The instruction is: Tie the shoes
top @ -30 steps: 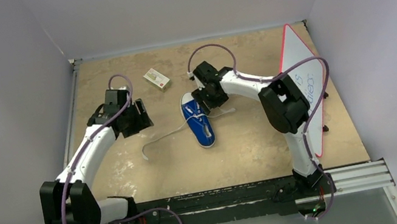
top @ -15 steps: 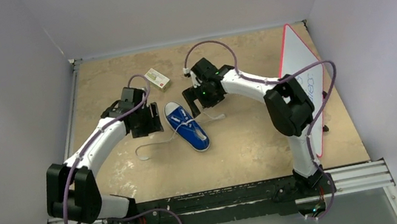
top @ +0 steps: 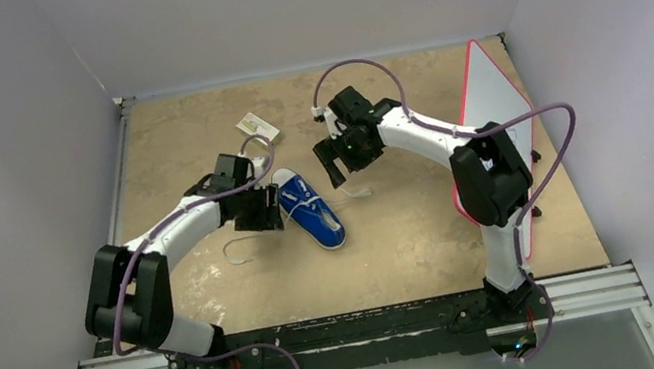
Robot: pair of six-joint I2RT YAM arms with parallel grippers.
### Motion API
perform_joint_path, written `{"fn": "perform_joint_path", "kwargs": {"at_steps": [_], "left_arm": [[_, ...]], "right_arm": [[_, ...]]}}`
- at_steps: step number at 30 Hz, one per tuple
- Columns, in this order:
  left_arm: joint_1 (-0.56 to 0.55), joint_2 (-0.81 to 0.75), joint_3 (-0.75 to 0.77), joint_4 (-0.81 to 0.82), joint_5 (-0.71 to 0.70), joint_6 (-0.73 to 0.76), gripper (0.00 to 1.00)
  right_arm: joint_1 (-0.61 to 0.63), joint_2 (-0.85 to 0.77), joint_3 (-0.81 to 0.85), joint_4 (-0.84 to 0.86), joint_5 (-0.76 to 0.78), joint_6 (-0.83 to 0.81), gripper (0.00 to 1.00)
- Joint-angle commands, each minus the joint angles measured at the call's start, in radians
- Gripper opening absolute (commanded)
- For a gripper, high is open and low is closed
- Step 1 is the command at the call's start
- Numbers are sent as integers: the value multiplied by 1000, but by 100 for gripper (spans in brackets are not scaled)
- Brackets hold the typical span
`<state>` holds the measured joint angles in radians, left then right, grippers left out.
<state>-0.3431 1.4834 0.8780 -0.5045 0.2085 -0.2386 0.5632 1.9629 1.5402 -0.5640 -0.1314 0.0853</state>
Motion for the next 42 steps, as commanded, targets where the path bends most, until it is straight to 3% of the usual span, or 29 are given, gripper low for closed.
{"fn": "perform_joint_path", "kwargs": {"at_steps": [1,7,13,15,18,22,26,35,42], "left_arm": [[-49,43,-33,209,63,-4,54],[-71,48,-78,325,42,-88,51],[-86,84,-89,350,-87,-118,43],[-88,110,-77,376,-95,-118,40],[-88,154,-49,384,-114,-103,33],[-88,190,-14,393,-149,-59,27],[-88,210,32,386,-200,-19,16],[-88,89,26,330,-226,-37,0],[-88,10,-1,404,-105,-123,0]], "right_arm": [[6,41,36,-4,-11,-54,84],[37,80,45,-3,-9,-79,70],[97,45,-80,107,126,-39,61],[99,37,-119,145,129,-20,51],[98,37,-143,156,165,20,25],[99,-1,-166,187,182,69,16],[96,-57,-195,206,138,121,0],[77,-181,-216,192,106,174,0],[11,-281,-203,208,-23,261,0]]}}
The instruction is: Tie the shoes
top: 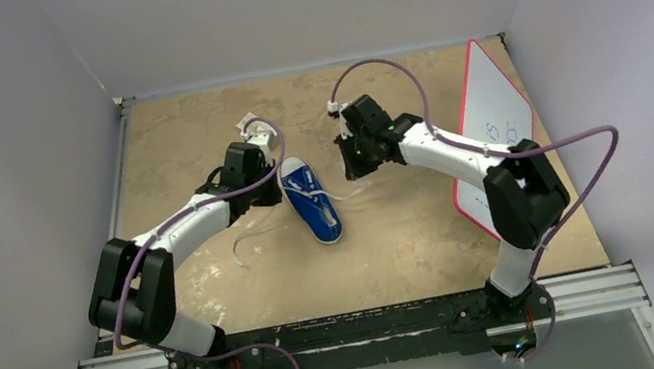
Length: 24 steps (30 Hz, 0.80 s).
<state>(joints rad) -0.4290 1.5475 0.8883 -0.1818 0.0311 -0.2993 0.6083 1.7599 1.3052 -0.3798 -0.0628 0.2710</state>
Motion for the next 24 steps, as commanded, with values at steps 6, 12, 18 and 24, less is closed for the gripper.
{"fn": "perform_joint_path", "kwargs": {"at_steps": [6,12,18,24], "left_arm": [[-2,-24,-17,83,59,-128,0],[-2,16,-89,14,102,-252,0],[22,23,-114,-89,14,-245,0],[75,81,-102,-121,-2,-299,0]], "right_arm": [[-141,-135,24,36,-122,183,0],[-158,-123,82,-30,113,62,0],[-160,-103,103,-44,324,11,0],[-185,-161,-40,0,357,-41,0]]}}
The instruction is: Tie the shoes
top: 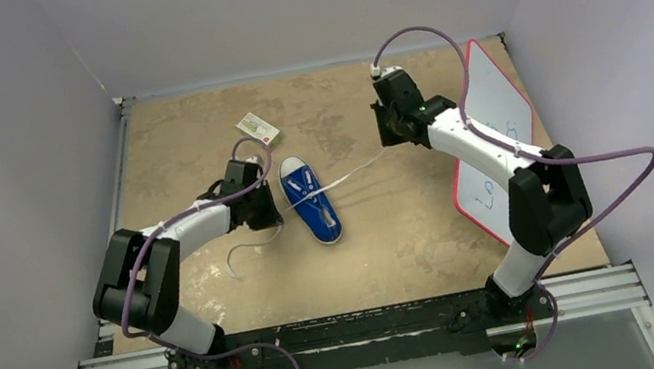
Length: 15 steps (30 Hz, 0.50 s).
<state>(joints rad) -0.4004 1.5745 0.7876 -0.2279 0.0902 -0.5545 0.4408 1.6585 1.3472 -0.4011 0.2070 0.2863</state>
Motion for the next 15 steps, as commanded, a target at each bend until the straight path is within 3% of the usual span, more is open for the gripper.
{"fn": "perform_joint_path", "kwargs": {"at_steps": [1,5,15], "left_arm": [[48,51,-4,-62,-59,-48,0],[50,24,-31,-43,-126,-60,0],[80,51,-26,-75,-149,-72,0]], "right_arm": [[-19,-77,-121,52,101,-69,0],[-43,-110,-236,153,97,-85,0],[-76,-123,-191,145,192,-234,0]]}}
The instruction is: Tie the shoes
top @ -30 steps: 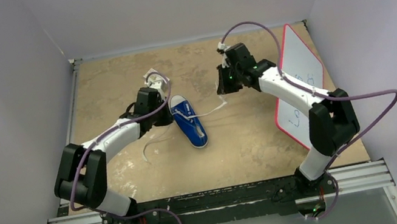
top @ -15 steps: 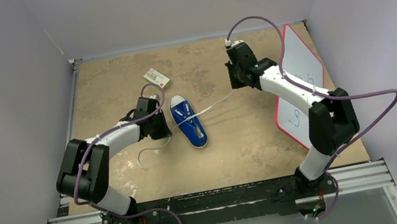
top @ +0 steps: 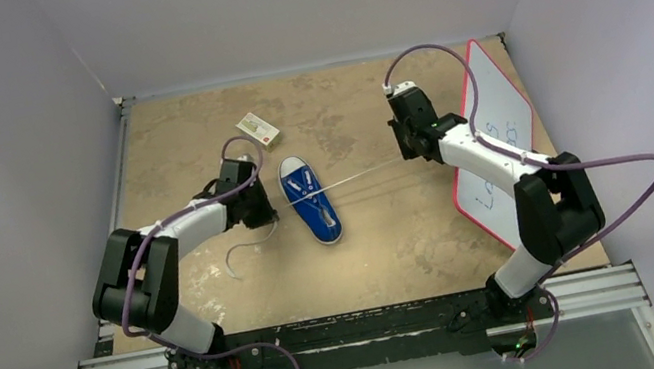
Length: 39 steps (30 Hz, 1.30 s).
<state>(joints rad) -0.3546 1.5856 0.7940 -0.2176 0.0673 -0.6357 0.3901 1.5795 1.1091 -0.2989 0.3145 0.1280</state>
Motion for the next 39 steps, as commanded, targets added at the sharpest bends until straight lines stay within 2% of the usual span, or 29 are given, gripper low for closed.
{"fn": "perform_joint_path", "kwargs": {"at_steps": [1,5,8,10,12,14,19,25,32,35,37,39], "left_arm": [[39,42,-36,-88,-125,11,0],[51,31,-46,-70,-96,50,0],[50,-6,-49,9,30,96,0],[42,-44,-56,107,134,112,0],[19,-86,-57,220,188,125,0],[-5,-122,-56,329,210,156,0],[-20,-162,-71,545,233,257,0],[-25,-126,-63,625,293,394,0],[-54,-138,-102,719,298,451,0],[-83,-138,-89,710,292,484,0],[-94,-139,-96,693,290,495,0],[-98,-148,-143,743,280,480,0]], "right_arm": [[-31,-46,48,42,91,-83,0],[-45,-61,42,65,79,-147,0],[-45,-90,46,133,-134,-212,0],[-44,-104,42,186,-351,-204,0],[-45,-98,59,191,-521,-145,0],[-45,-88,72,214,-643,-19,0],[-46,-22,155,260,-895,143,0],[-47,62,250,392,-979,344,0],[-45,208,377,560,-1017,565,0],[-45,237,410,563,-1008,652,0],[-40,249,434,520,-999,670,0],[-30,265,452,493,-1018,666,0]]}}
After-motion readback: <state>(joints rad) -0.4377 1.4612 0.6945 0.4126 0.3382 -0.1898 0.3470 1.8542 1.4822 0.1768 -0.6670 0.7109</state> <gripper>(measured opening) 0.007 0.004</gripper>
